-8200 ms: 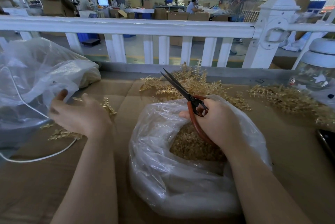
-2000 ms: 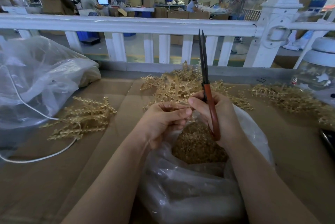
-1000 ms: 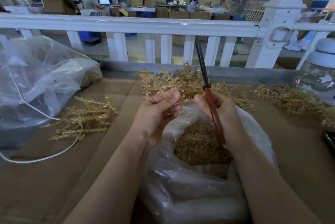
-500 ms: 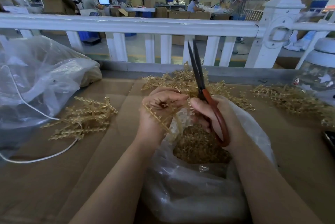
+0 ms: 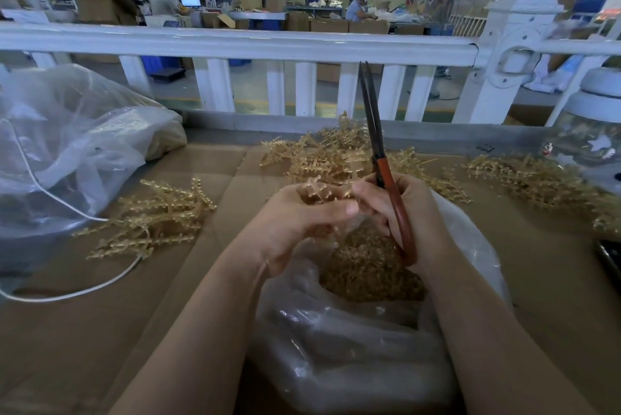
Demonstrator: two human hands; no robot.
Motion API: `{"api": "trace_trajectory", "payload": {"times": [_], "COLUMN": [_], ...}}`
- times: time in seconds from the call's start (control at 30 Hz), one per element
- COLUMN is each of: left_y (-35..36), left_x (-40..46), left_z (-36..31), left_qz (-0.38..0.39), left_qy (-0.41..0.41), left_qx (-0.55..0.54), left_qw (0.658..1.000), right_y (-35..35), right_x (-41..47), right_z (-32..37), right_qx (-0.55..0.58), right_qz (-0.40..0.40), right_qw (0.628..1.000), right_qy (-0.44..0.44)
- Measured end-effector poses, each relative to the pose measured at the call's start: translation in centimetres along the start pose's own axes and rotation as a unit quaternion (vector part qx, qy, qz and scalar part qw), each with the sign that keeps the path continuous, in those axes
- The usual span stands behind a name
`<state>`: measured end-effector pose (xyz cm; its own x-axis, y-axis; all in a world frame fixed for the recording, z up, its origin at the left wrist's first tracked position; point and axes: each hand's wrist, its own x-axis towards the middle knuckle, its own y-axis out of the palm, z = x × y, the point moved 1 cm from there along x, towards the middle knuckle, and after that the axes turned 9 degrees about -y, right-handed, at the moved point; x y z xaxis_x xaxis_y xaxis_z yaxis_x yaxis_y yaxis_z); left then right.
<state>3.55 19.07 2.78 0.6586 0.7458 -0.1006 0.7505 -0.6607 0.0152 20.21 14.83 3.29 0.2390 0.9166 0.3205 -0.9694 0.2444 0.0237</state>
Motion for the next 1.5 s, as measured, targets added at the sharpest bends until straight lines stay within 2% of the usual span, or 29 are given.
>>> {"api": "trace_trajectory", "payload": {"times": [0.07,0.23,0.37,0.47,0.57,0.73,0.83,1.0,1.23,1.5], "left_y": [0.0,0.0,0.2,0.0,-0.2,-0.8,-0.8,-0.9,-1.2,-1.1], "left_x": [0.4,0.2,0.3,0.2,0.0,0.0,-0.1,0.0,-0.3,-0.5], "left_z": [0.4,0.3,-0.2,-0.4,-0.7,-0.6,-0.7,-0.7,-0.8,-1.1], "left_qz": [-0.040,-0.043,-0.136,-0.161,-0.182,-0.229,-0.233,-0.208,-0.197,-0.201], "left_qy": [-0.018,0.018,0.033,0.038,0.062,0.108,0.138,0.158,0.139,0.139], "left_qx": [0.015,-0.006,-0.168,-0.238,-0.235,-0.221,-0.207,-0.224,-0.229,-0.232], "left_qw": [0.999,0.999,0.976,0.957,0.953,0.942,0.940,0.939,0.943,0.941], "right_y": [0.1,0.4,0.1,-0.2,-0.3,-0.4,-0.4,-0.3,-0.4,-0.4], "right_x": [-0.1,-0.2,0.0,0.3,0.2,-0.6,-0.9,-0.9,-0.4,-0.4], "right_z": [0.0,0.0,-0.2,-0.9,-0.9,-0.2,0.7,0.6,-0.9,-0.9], "right_qx": [-0.018,-0.023,-0.025,-0.118,-0.197,-0.371,-0.427,-0.458,-0.433,-0.447], "right_qz": [0.006,0.024,0.014,0.014,0.046,0.114,0.116,0.114,0.068,0.053], "right_qw": [1.000,0.999,0.999,0.991,0.976,0.917,0.888,0.874,0.890,0.880], "right_qy": [-0.006,-0.020,-0.038,-0.060,-0.080,-0.091,-0.123,-0.119,-0.129,-0.154]}}
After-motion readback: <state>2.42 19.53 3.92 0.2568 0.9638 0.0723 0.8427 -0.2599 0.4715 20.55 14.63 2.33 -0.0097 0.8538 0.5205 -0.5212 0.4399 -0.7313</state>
